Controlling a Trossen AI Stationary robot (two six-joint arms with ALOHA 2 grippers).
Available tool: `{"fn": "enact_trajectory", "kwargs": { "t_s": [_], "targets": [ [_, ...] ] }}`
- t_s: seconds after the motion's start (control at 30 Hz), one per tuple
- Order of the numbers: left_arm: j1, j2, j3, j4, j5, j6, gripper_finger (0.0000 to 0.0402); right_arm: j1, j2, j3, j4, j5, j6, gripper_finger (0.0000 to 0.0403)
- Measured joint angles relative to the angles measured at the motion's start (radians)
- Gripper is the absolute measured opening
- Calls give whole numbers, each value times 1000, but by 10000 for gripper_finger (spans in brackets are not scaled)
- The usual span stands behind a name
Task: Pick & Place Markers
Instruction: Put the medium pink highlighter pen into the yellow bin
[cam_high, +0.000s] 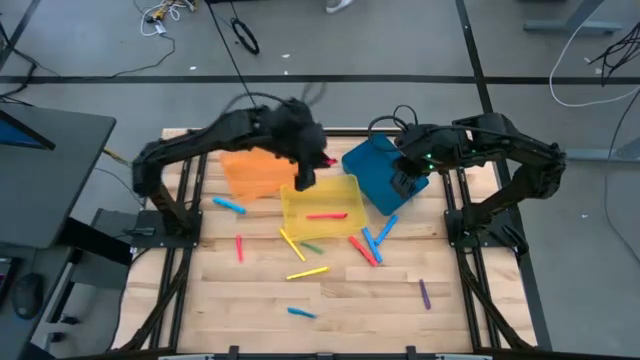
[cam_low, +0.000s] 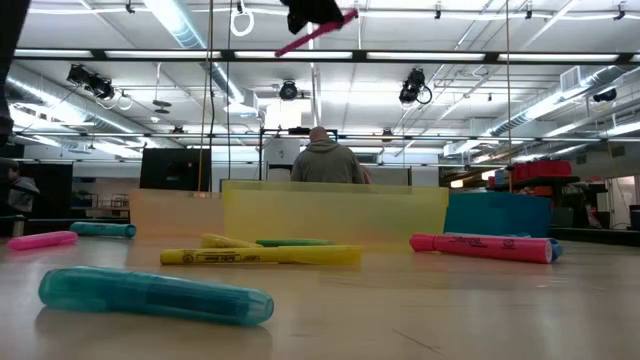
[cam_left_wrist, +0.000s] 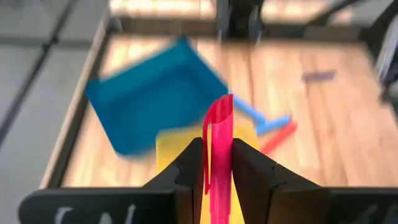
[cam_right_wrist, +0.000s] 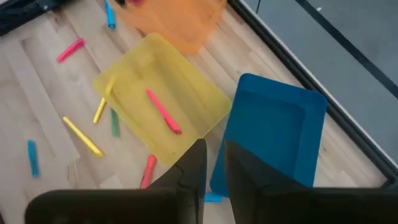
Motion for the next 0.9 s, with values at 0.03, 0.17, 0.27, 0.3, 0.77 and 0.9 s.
{"fn": "enact_trajectory", "kwargs": {
  "t_s": [0.03,0.17,0.27,0.3,0.77,0.9],
  "targets": [
    [-5,25,12,-36,-19,-6,76,0,0,0,-4,-9,-9,56],
    [-21,113,8,-84,-58,-41,76,0,0,0,-9,-14,-38,56],
    [-24,181,-6,-79,-58,-50,76,0,0,0,-10,-14,-48,56],
    [-27,203,-8,-78,-58,-49,76,0,0,0,-10,-14,-54,56],
    [-40,423,-22,1,-50,20,76,0,0,-1,-10,-14,-79,56],
    [-40,479,-22,5,-59,2,76,0,0,-1,-8,-14,-80,56]
  ]
}}
